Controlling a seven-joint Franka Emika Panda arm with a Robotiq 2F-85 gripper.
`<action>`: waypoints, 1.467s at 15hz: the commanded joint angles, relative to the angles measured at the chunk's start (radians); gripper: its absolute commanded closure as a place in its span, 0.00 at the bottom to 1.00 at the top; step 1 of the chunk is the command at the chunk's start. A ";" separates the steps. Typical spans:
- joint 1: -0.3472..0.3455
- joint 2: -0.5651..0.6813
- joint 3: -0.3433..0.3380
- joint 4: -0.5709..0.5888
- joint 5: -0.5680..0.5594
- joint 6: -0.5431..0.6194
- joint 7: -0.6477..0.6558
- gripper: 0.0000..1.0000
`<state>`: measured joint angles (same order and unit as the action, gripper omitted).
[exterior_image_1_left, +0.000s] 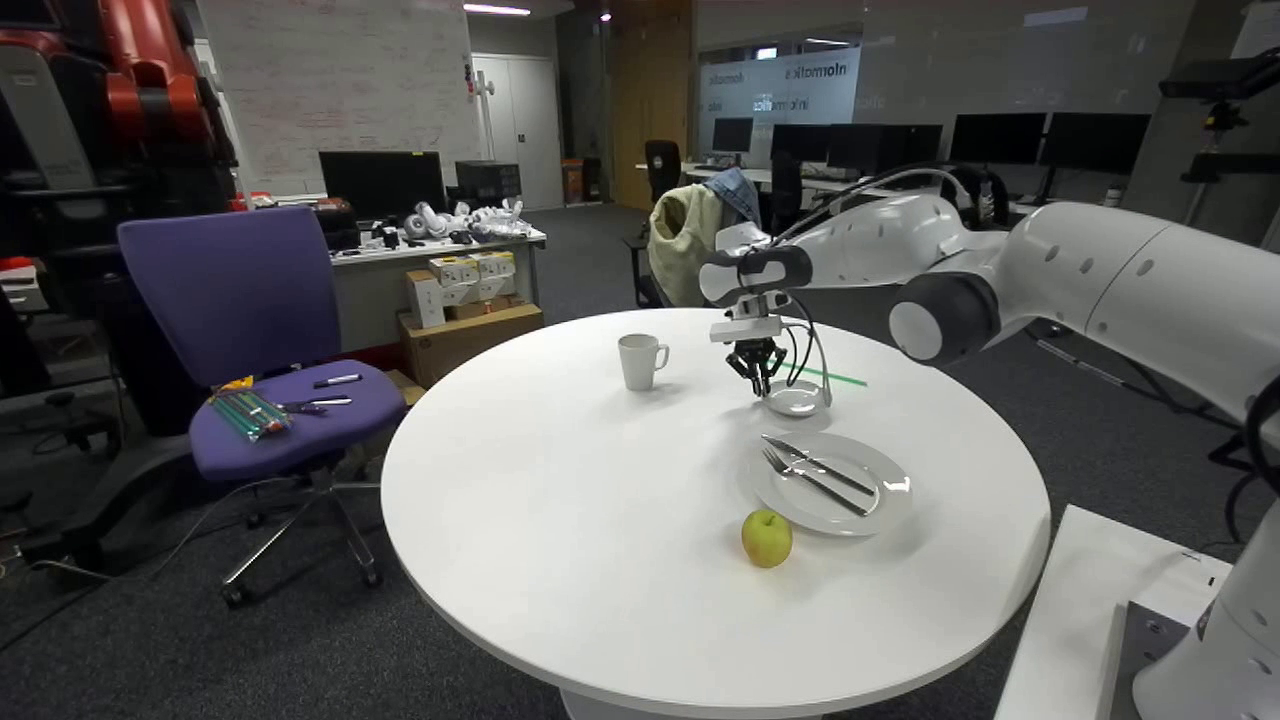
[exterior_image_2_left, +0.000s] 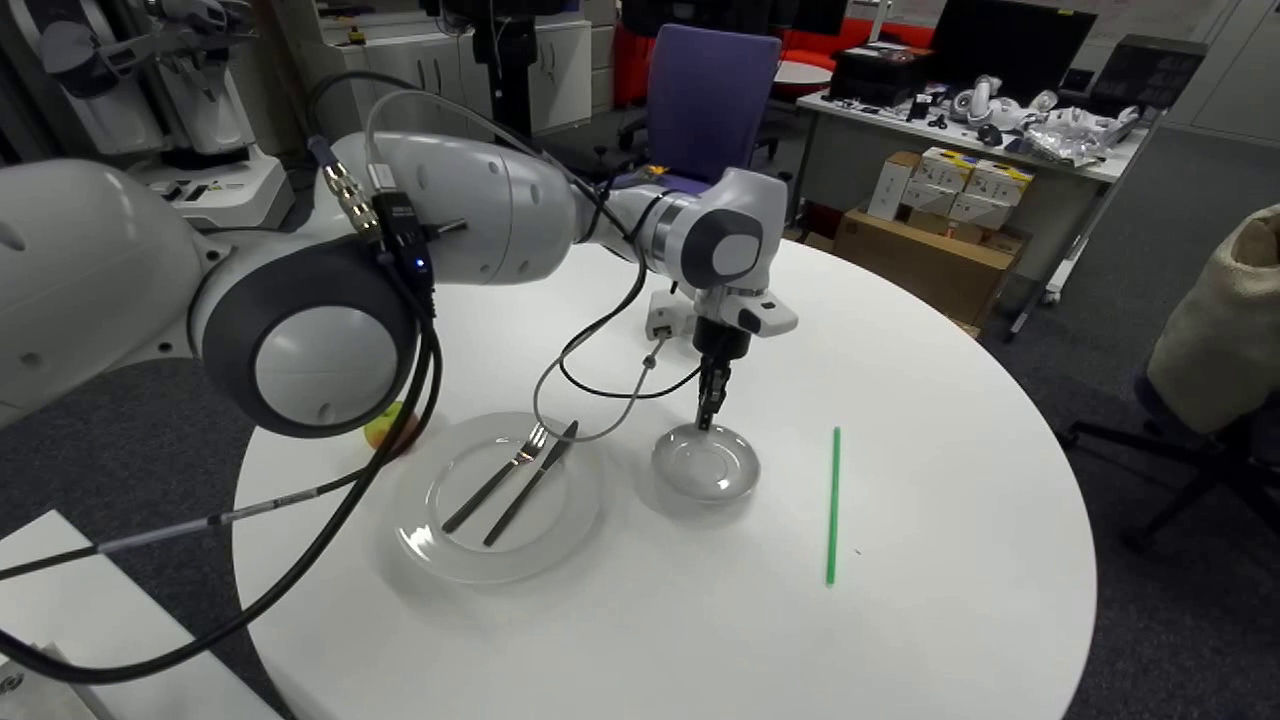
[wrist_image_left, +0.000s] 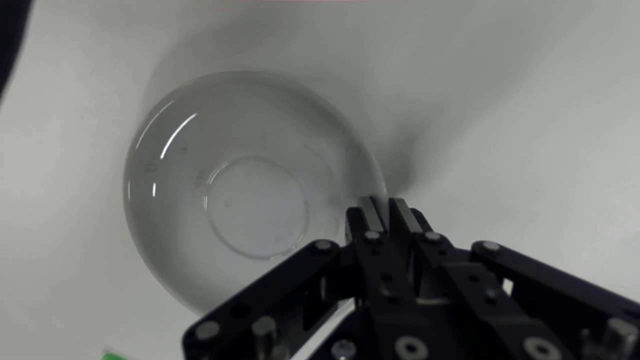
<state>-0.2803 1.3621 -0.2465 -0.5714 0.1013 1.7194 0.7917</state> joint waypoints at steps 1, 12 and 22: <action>0.001 0.024 0.014 0.004 0.026 0.030 0.077 0.97; -0.031 -0.034 0.075 -0.047 0.044 0.203 -0.084 0.97; -0.080 -0.063 0.137 -0.083 0.084 0.229 -0.240 0.97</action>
<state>-0.3322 1.3519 -0.1423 -0.5809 0.1562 1.9047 0.6439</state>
